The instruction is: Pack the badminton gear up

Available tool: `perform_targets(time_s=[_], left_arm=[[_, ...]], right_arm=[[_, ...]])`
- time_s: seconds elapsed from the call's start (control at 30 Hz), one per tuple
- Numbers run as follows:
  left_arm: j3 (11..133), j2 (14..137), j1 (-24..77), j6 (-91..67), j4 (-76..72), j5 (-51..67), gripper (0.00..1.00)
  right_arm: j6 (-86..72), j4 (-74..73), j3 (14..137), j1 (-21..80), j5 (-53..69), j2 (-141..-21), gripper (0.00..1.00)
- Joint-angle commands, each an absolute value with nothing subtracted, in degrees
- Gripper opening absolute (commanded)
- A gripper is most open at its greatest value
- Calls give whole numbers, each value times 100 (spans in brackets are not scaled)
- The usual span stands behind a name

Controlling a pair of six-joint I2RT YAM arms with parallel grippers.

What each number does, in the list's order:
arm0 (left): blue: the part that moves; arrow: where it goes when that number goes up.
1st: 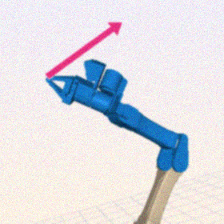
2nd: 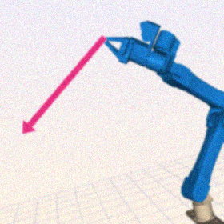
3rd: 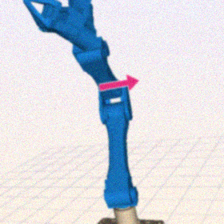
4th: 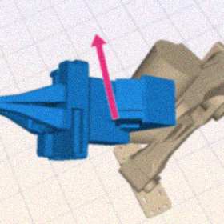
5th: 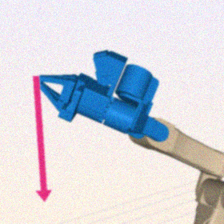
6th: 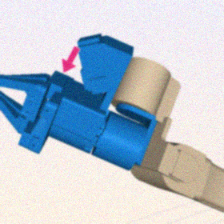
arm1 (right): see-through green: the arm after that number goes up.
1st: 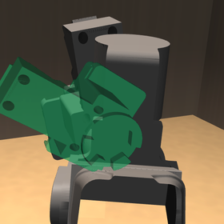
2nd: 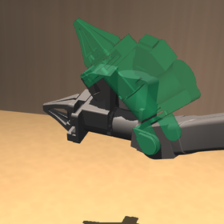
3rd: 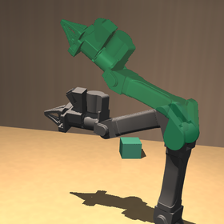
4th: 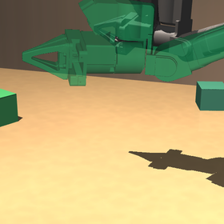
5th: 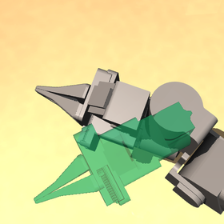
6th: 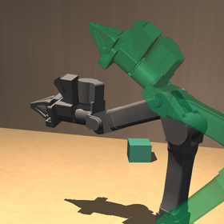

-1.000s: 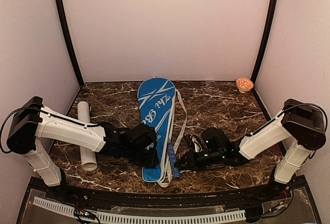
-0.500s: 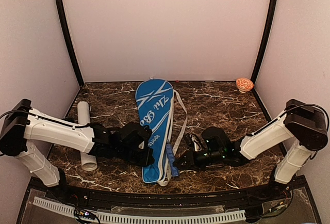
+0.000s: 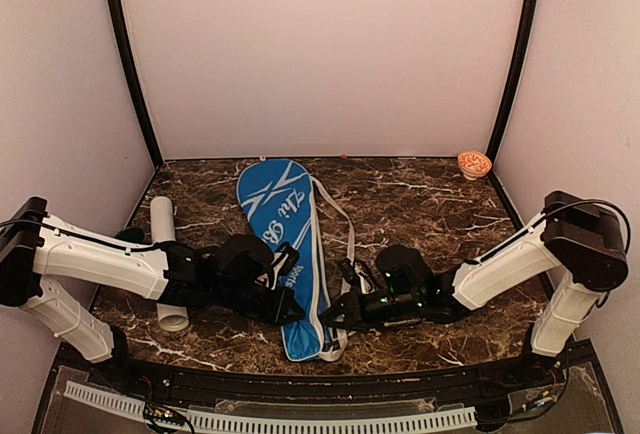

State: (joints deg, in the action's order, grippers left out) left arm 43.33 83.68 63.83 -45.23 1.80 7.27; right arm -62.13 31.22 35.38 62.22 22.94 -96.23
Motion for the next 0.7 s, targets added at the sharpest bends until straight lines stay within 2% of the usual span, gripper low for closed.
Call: perform_targets(time_s=[0.0, 0.43, 0.67], left_arm=[[4239, 7970, 6368, -4333, -683, 1277, 0], [3907, 8268, 6226, -4484, -1327, 1771, 0], [3864, 8372, 6186, -4459, -1385, 1924, 0]], right_arm=[[-6123, 3957, 3674, 6328, 2301, -9968, 0], [-6149, 5106, 3825, 6578, 2673, -10047, 0], [-6429, 5154, 4093, 6559, 2947, -10941, 2]])
